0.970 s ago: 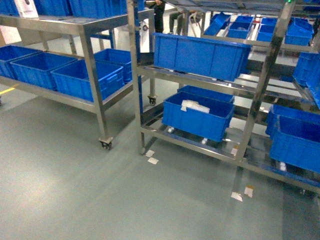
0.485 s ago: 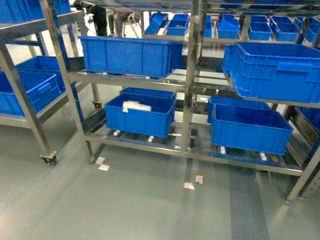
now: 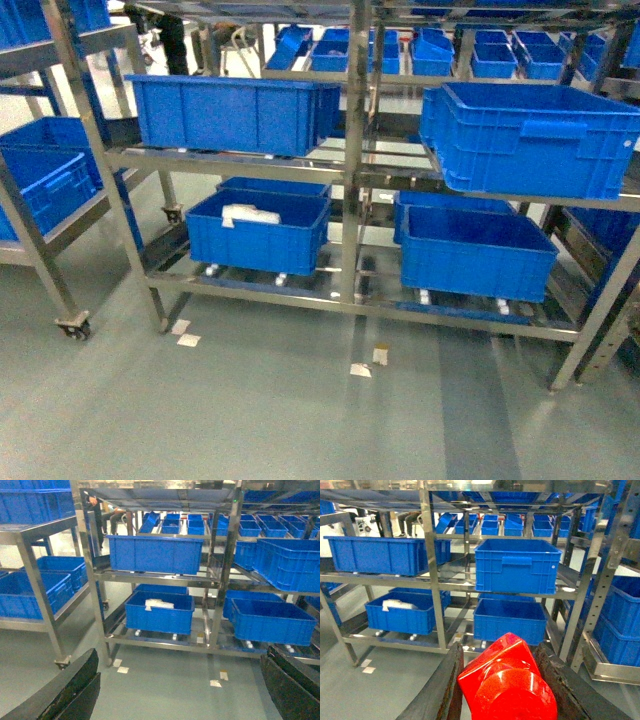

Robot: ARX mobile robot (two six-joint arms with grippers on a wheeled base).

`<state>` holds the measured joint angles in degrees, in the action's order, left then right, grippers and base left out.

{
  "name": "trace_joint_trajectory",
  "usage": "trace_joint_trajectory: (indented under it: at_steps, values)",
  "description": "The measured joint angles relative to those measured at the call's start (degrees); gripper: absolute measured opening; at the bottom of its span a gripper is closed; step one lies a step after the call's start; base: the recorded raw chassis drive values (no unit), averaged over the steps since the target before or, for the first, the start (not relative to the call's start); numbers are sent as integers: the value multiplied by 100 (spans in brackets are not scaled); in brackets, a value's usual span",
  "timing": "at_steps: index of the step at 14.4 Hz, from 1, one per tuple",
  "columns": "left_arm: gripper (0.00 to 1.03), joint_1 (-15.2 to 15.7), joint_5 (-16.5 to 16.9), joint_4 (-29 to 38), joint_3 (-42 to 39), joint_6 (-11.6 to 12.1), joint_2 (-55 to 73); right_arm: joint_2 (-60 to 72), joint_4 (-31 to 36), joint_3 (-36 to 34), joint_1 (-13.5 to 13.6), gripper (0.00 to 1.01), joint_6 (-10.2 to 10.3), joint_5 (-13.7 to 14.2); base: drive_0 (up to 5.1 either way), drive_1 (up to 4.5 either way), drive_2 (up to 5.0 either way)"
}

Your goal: Pick red block from blue box to shelf

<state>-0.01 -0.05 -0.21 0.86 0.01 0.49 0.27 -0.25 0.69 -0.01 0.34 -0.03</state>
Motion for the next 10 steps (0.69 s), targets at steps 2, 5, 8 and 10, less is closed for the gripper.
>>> trace_joint_trajectory:
  at_steps: [2, 5, 8, 10]
  values:
    - [98, 0, 0, 0, 0, 0, 0, 0, 0, 0, 0, 35, 0, 0, -153, -153, -153]
    - [98, 0, 0, -2, 0, 0, 0, 0, 0, 0, 0, 35, 0, 0, -153, -153, -153]
    - [98, -2, 7, -4, 0, 0, 0, 0, 2, 0, -2, 35, 0, 0, -101, -101, -101]
    - [98, -4, 0, -2, 0, 0, 0, 0, 0, 0, 0, 35, 0, 0, 1, 176, -173]
